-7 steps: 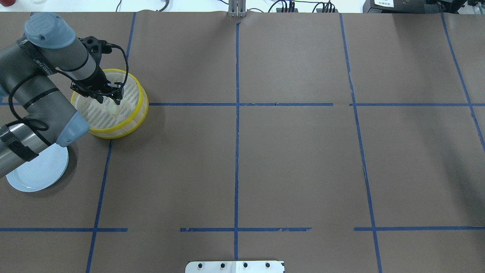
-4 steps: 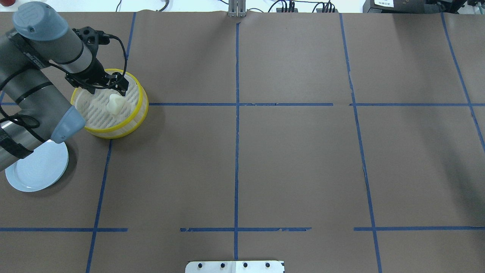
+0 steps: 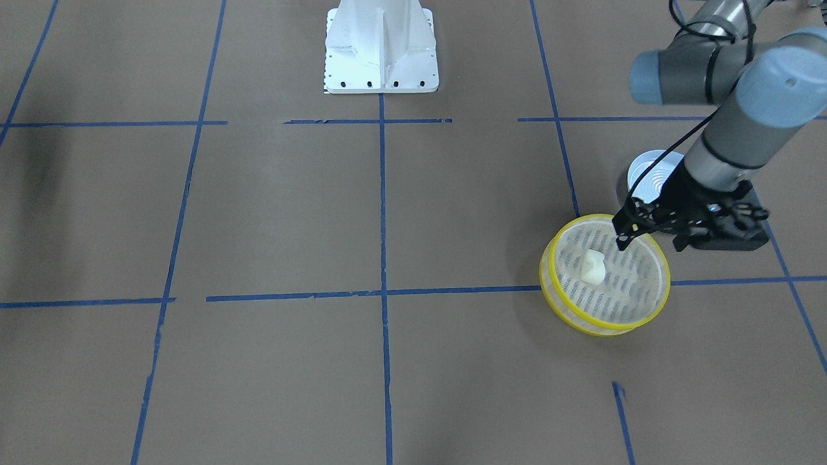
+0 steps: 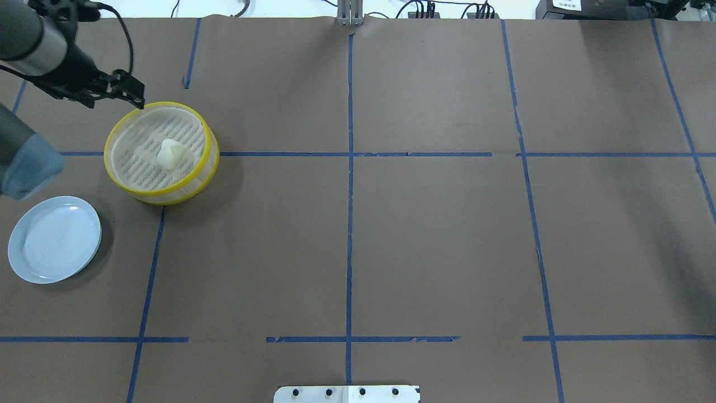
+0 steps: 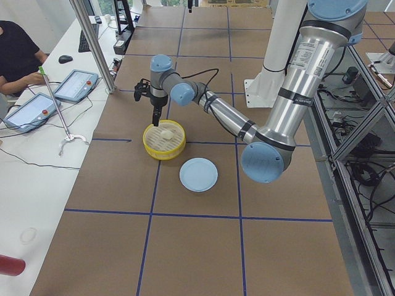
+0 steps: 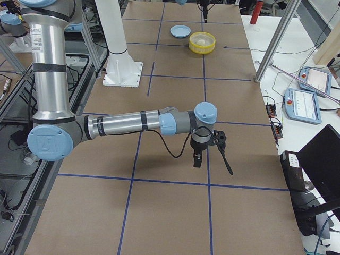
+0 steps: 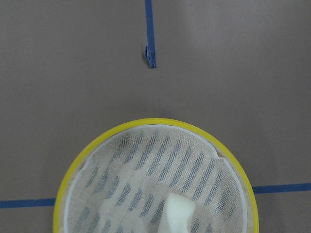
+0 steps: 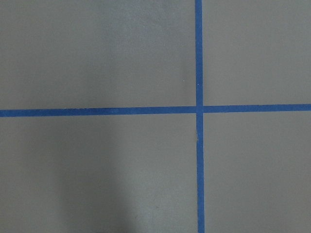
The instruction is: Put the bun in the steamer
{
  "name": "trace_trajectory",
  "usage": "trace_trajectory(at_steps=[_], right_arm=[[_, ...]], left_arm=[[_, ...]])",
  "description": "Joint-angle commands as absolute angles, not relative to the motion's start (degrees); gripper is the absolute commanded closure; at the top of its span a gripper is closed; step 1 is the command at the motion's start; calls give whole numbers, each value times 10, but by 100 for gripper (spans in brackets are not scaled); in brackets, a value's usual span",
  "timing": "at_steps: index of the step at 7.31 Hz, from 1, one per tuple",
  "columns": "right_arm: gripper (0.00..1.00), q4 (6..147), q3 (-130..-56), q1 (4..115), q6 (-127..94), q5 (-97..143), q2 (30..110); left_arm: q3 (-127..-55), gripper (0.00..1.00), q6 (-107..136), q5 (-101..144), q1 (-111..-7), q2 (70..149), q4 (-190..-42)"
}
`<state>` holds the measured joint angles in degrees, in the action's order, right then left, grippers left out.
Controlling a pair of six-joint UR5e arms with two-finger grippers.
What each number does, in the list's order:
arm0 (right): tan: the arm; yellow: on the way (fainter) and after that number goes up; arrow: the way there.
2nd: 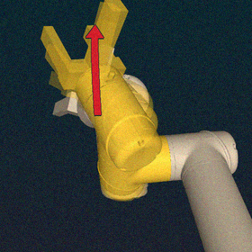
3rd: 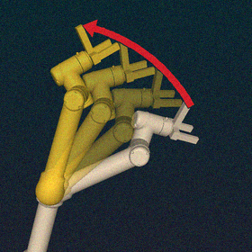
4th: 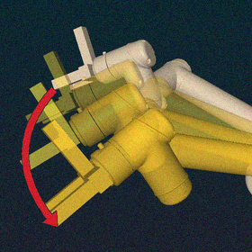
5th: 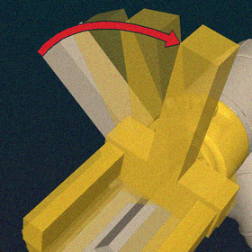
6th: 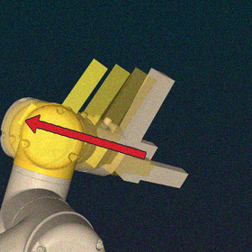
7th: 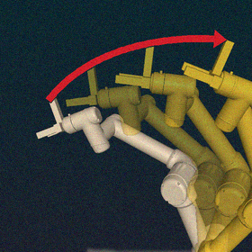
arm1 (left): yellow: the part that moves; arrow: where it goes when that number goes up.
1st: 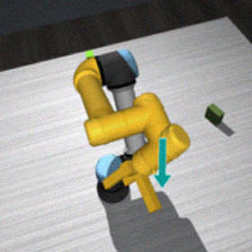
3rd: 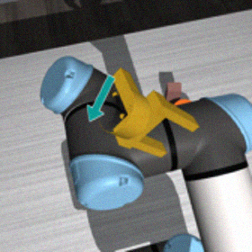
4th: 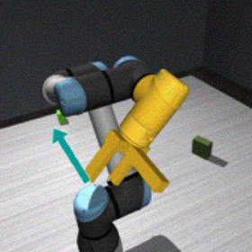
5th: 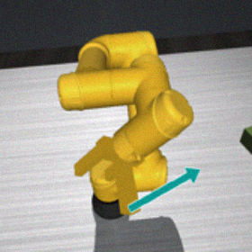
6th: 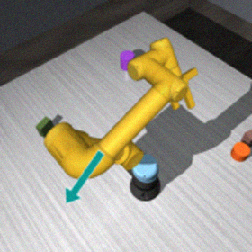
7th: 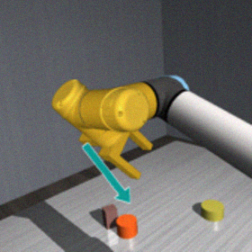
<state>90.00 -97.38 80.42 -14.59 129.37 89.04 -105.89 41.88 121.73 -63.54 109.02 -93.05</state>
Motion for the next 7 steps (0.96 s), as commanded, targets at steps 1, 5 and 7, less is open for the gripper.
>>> trace_trajectory(at_steps=[1, 5, 7], right_arm=[[0, 900, -974, 804, -146, 1294, 890], [0, 900, -974, 804, -146, 1294, 890], [0, 900, -974, 804, -146, 1294, 890]], left_arm=[[-1099, 0, 278, 1247, -737, 1076, -818], [-1028, 0, 3, 1332, -873, 968, -787], [-1013, 0, -49, 1336, -910, 860, -847]])
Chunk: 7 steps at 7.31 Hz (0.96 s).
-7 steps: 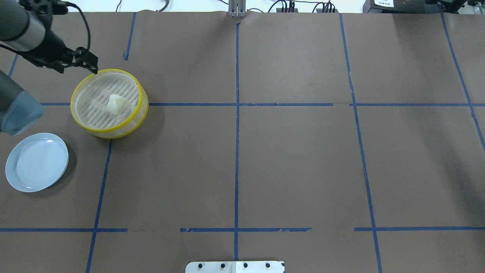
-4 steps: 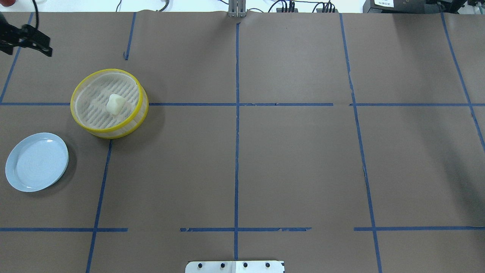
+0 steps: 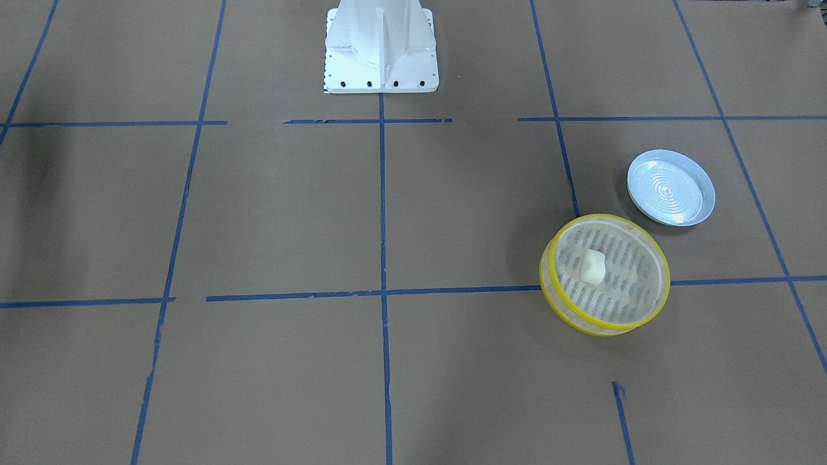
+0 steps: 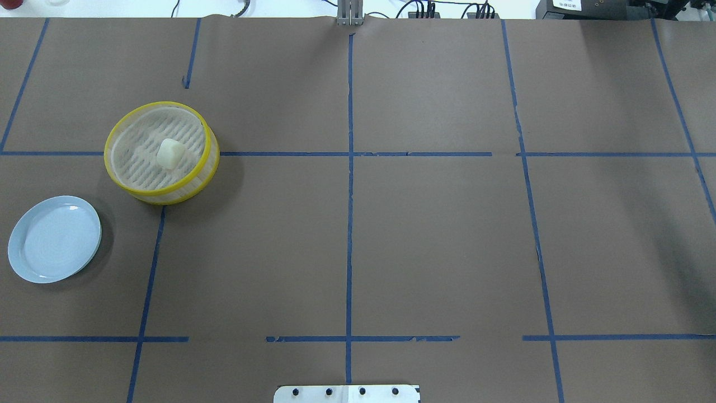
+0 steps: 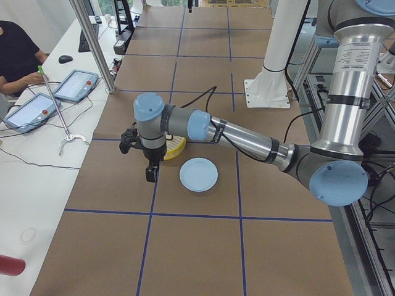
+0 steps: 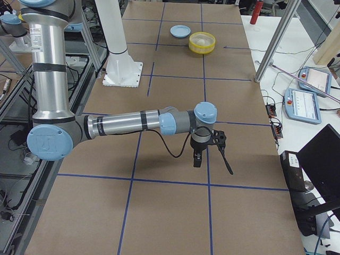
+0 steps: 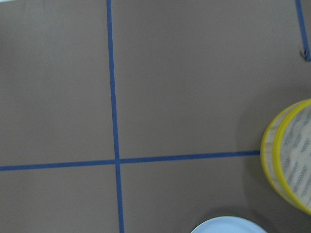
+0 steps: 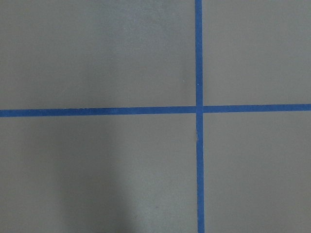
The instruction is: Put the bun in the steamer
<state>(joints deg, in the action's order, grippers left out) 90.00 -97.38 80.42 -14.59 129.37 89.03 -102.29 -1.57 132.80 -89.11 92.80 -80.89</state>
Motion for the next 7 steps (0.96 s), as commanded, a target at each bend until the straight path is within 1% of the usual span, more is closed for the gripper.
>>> trace_trajectory(at_steps=[1, 3, 7], right_arm=[[0, 900, -974, 804, -146, 1294, 890], [0, 900, -974, 804, -146, 1294, 890], [0, 900, -974, 804, -146, 1294, 890]], left_arm=[[-996, 0, -46, 1336, -910, 815, -920], [-970, 0, -40, 1336, -910, 815, -940], [-969, 0, -40, 1336, -909, 817, -933]])
